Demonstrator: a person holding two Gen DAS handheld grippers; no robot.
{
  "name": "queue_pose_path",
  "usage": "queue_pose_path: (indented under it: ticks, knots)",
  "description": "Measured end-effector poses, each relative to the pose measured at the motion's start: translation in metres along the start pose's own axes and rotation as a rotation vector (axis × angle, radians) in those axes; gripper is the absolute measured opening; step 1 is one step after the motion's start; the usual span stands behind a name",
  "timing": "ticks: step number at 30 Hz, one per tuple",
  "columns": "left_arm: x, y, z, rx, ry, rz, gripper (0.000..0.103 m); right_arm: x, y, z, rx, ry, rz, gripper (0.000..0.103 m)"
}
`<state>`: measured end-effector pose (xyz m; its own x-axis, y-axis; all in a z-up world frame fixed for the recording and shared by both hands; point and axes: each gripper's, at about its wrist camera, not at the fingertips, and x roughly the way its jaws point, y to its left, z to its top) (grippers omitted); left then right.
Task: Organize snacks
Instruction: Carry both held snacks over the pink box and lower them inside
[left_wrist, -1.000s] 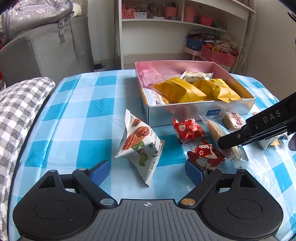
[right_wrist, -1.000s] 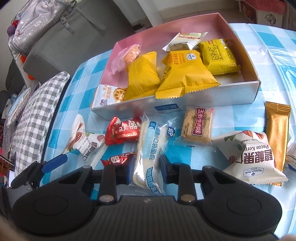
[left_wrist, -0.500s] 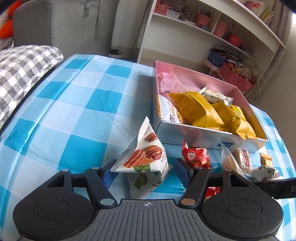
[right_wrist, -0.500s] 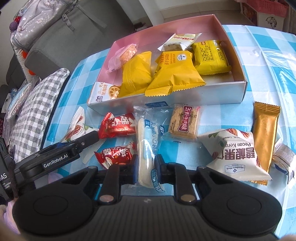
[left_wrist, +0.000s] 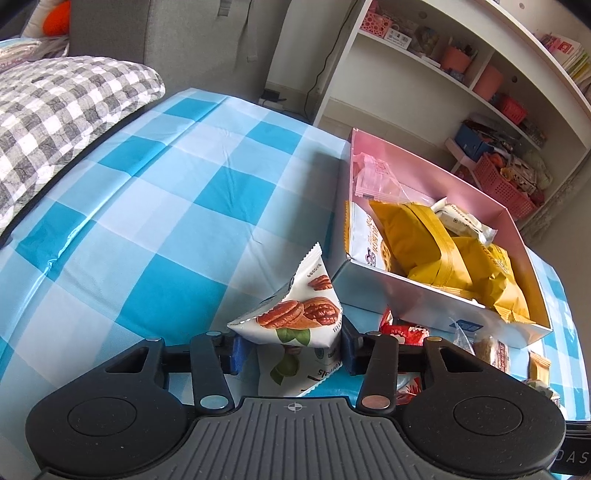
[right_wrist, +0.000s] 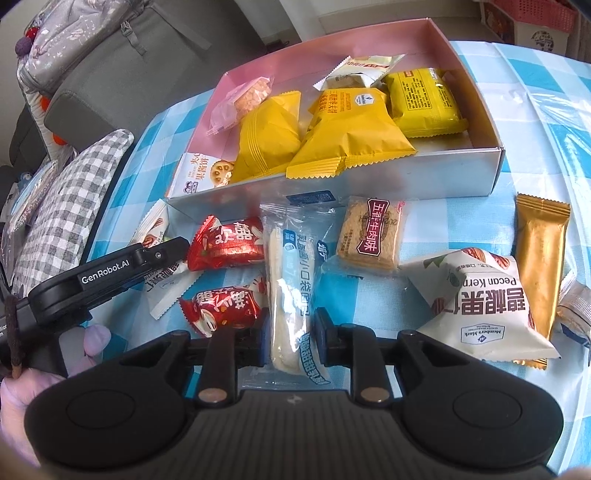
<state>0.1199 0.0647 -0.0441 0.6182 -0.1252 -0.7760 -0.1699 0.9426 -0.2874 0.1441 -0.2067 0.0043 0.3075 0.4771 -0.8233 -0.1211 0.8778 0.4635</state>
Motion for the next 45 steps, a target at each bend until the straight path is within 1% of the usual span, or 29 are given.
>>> queue_pose_path:
  ticks: [7, 12, 15, 20, 28, 30, 34, 38, 42, 45]
  knots:
    - [-0.003, 0.002, 0.004, -0.008, 0.028, -0.001, 0.043, -0.006, 0.003, 0.001, -0.030, -0.004, -0.006, 0.018]
    - [-0.013, 0.000, 0.007, 0.003, 0.036, 0.002, 0.043, -0.015, -0.004, 0.003, -0.006, -0.017, 0.008, 0.017]
    - [-0.022, -0.001, 0.009, 0.000, 0.045, -0.013, 0.043, -0.023, -0.010, 0.004, 0.023, -0.021, 0.030, 0.017]
    - [-0.038, -0.003, 0.014, 0.009, 0.052, -0.024, 0.043, -0.035, -0.013, 0.004, 0.036, -0.029, 0.054, 0.017]
    - [-0.057, -0.006, 0.022, 0.011, 0.033, -0.061, 0.043, -0.054, -0.017, 0.004, 0.096, -0.051, 0.105, 0.016]
    - [-0.059, -0.007, 0.023, 0.006, 0.033, -0.071, 0.043, -0.059, -0.017, 0.004, 0.107, -0.061, 0.129, 0.016]
    - [-0.064, -0.012, 0.028, -0.006, 0.025, -0.097, 0.043, -0.070, -0.014, 0.008, 0.115, -0.093, 0.162, 0.016]
    - [-0.065, -0.022, 0.035, -0.010, -0.003, -0.115, 0.043, -0.078, -0.015, 0.016, 0.137, -0.139, 0.189, 0.016]
    - [-0.059, -0.035, 0.041, -0.012, -0.032, -0.132, 0.043, -0.079, -0.025, 0.028, 0.180, -0.207, 0.187, 0.016]
    - [-0.046, -0.044, 0.045, -0.026, -0.037, -0.142, 0.043, -0.077, -0.033, 0.037, 0.196, -0.262, 0.158, 0.016]
